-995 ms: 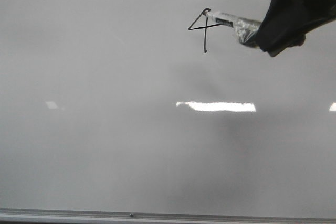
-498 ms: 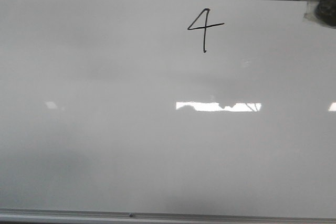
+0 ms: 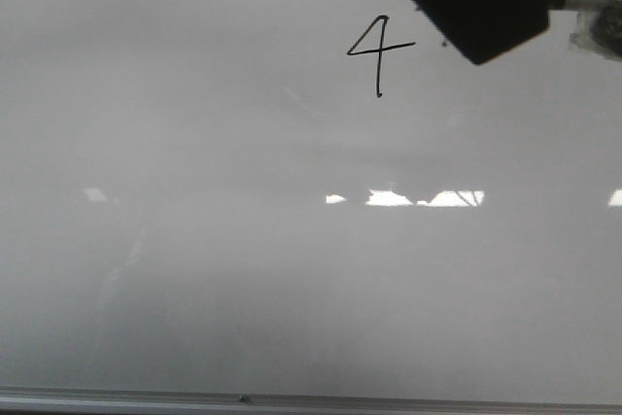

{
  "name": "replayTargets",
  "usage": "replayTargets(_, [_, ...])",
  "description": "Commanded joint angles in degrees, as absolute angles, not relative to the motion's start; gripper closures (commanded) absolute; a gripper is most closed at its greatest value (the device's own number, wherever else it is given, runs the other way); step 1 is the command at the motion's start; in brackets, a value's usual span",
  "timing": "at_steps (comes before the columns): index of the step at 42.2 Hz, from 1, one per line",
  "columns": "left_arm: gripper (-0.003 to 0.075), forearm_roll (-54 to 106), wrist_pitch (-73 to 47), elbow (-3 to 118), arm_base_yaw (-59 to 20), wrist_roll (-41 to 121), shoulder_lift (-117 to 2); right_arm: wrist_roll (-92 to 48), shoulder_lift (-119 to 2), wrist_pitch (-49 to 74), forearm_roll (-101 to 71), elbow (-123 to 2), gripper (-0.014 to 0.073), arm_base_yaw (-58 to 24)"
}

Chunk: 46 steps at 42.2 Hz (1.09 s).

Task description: Write number 4 on whiteboard

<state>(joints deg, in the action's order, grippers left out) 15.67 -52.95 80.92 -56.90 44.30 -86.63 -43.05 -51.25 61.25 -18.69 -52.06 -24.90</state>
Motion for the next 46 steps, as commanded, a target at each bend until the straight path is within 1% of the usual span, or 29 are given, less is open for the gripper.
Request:
replayTargets(1, [0.0153,17.54,-47.97,83.16,-57.51,44.41,-85.40,-43.61,-50.70,58.98,-20.53,-53.60,0.0662,-24.97])
replayTargets(8, [0.0164,17.89,-46.93,83.16,-57.51,44.41,-86.20,-43.61,-50.70,58.15,-20.53,-53.60,0.0662,-24.97])
replayTargets(11, [0.0210,18.40,-47.46,83.16,-57.51,44.41,-86.72,-43.61,-50.70,57.65,-20.53,-53.60,0.0662,-24.97])
replayTargets(14, [0.0278,18.40,-47.73,83.16,-57.51,44.41,-87.13,-43.61,-50.70,57.58,-20.53,-53.60,0.0662,-24.97])
replayTargets(20, [0.0466,18.45,-47.19,83.16,-57.51,44.41,-87.27,-43.61,-50.70,57.58,-20.53,-53.60,0.0662,-24.97])
replayTargets(24, [0.0567,18.54,-46.79,83.16,-57.51,44.41,-87.27,-43.61,-50.70,57.59,-20.53,-53.60,0.0661,-24.97])
replayTargets(27, [0.0624,18.54,-46.76,83.16,-57.51,44.41,-87.27,-43.61,-50.70,57.59,-20.53,-53.60,0.0648,-24.97])
replayTargets(28, [0.0639,18.54,-46.76,83.16,-57.51,44.41,-87.27,-43.61,-50.70,57.59,-20.53,-53.60,0.0630,-24.97])
replayTargets(30, [0.0671,18.54,-46.76,83.16,-57.51,44.41,-87.27,-43.61,-50.70,57.59,-20.53,-53.60,0.0563,-24.97])
replayTargets(33, [0.0706,18.54,-46.76,83.16,-57.51,44.41,-87.27,-43.61,-50.70,57.59,-20.53,-53.60,0.0374,-24.97])
replayTargets(35, [0.0722,18.54,-46.76,83.16,-57.51,44.41,-87.27,-43.61,-50.70,57.59,-20.53,-53.60,0.0273,-24.97])
replayTargets(39, [0.0740,18.54,-46.76,83.16,-57.51,44.41,-87.27,-43.61,-50.70,57.41,-20.45,-53.60,0.0104,-24.97])
replayTargets(41, [0.0741,18.42,-46.76,83.16,-57.40,44.41,-87.27,-43.61,-50.70,57.29,-19.95,-53.60,0.0035,-24.97])
replayTargets(43, [0.0741,18.17,-46.76,83.16,-57.32,44.41,-87.27,-43.61,-50.70,57.07,-18.99,-53.60,-0.0010,-24.97])
replayTargets(46, [0.0741,16.57,-47.30,83.26,-57.32,43.78,-87.15,-42.74,-50.19,57.01,-17.07,-53.61,-0.0027,-24.84])
